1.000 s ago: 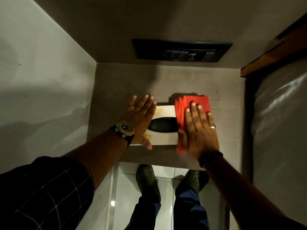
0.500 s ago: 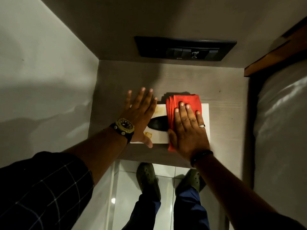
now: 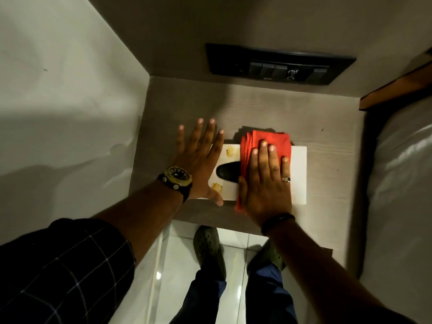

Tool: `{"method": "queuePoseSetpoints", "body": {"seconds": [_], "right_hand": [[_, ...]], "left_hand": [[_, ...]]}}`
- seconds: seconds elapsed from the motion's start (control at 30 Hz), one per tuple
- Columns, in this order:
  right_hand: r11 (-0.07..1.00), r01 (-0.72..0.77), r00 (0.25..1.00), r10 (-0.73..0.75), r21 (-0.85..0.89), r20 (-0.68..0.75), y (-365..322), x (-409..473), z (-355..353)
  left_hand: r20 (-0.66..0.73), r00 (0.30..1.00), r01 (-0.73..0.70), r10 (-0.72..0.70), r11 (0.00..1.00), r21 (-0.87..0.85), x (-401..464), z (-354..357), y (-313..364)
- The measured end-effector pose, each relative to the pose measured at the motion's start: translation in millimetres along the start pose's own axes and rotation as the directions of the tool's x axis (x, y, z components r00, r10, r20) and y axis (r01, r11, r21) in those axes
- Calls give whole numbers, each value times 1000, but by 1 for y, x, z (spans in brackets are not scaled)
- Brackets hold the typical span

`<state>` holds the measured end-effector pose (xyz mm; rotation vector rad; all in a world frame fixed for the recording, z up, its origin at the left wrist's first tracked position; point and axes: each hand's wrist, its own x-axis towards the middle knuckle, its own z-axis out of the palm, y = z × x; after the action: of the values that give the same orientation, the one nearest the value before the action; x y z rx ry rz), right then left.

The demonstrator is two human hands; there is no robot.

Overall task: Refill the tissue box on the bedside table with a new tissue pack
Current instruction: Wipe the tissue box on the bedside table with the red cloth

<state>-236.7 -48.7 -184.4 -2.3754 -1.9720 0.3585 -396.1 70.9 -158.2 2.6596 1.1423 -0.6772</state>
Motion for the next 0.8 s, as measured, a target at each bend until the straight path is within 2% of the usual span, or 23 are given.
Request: {"method": "queuePoseSetpoints", "body": {"seconds": [0.13, 0.27, 0.47, 0.67, 0.8], "right_hand": [[995, 99, 995, -98, -15, 13, 26, -3, -1], [999, -32, 999, 32, -24, -26, 52, -6, -3], [979, -202, 979, 201, -21, -45, 26, 0, -4], [1000, -25, 1000, 25, 17, 6, -7, 5, 1], [998, 55, 998, -55, -17, 22, 27, -2, 0]], "left_hand": [[11, 1000, 2, -2, 1000, 7, 0, 2, -2], [12, 1000, 18, -18, 1000, -12, 2, 6, -4], [7, 1000, 7, -7, 1000, -12, 4, 6, -3], [16, 1000, 0, 0, 1000, -7, 5, 5, -4], [38, 999, 6, -7, 1000, 7, 5, 5, -3]]}}
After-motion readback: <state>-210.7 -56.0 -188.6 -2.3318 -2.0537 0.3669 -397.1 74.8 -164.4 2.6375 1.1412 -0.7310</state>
